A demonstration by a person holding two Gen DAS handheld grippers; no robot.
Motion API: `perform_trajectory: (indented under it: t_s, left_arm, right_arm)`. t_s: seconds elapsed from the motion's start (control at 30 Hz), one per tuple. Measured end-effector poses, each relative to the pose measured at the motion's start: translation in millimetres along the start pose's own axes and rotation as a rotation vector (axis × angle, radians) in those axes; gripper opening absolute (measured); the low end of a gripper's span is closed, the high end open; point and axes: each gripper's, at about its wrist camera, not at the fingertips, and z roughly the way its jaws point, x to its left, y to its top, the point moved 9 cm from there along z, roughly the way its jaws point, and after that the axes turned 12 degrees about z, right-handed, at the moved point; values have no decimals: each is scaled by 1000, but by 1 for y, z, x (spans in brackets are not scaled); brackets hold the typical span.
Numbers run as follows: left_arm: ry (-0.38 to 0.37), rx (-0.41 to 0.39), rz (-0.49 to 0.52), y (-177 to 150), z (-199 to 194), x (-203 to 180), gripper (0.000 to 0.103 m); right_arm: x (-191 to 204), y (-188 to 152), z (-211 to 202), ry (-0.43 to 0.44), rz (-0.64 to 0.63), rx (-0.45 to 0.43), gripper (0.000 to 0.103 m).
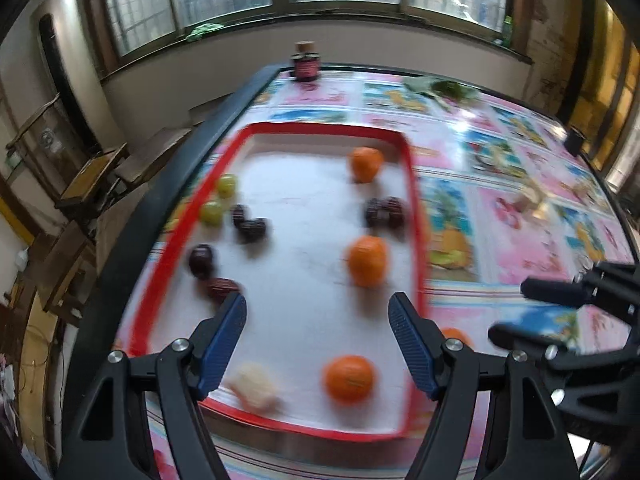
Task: Organize fruits
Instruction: 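Move both grippers back to the cloth and grasp a pale cylinder piece with the left gripper, then grasp a pale cylinder piece with the right gripper while the left gripper holds its piece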
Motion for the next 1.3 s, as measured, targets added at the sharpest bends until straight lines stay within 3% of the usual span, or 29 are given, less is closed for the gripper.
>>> perform_trajectory:
  t_s: [0.23,0.43,0.63,0.83,0.87,1.0,1.03,1.3]
  left_arm:
    - [-86,-6,83,26,6,-80,73]
    - [-142,-13,112,63,30,-141,73]
    - [-182,-22,169,98,66,-185,73]
    - [-163,-35,196,111,88,-194,73]
    - [-166,-36,194,112,91,-194,71]
    - [-223,-14,177,113,98,-198,29]
    - [-236,-9,169,113,99,-198,23]
    - [-217,-23,157,101,93,-189,24]
  right_arm:
    - [-95,-52,-19,-74,147,15,48]
    - [-162,-73,-39,-109,258,-4,47]
    - [-204,-81,-48,-82,330,-26,47]
    - [-228,-69,-49,-47,371,-51,47]
    - [-231,-66,-49,-39,378,-55,47]
    - [-241,-46,-44,-25,386,-76,47]
    - [-242,-38,-41,-16,388,-82,47]
    - [-215,27,-15,45,310,-113,47]
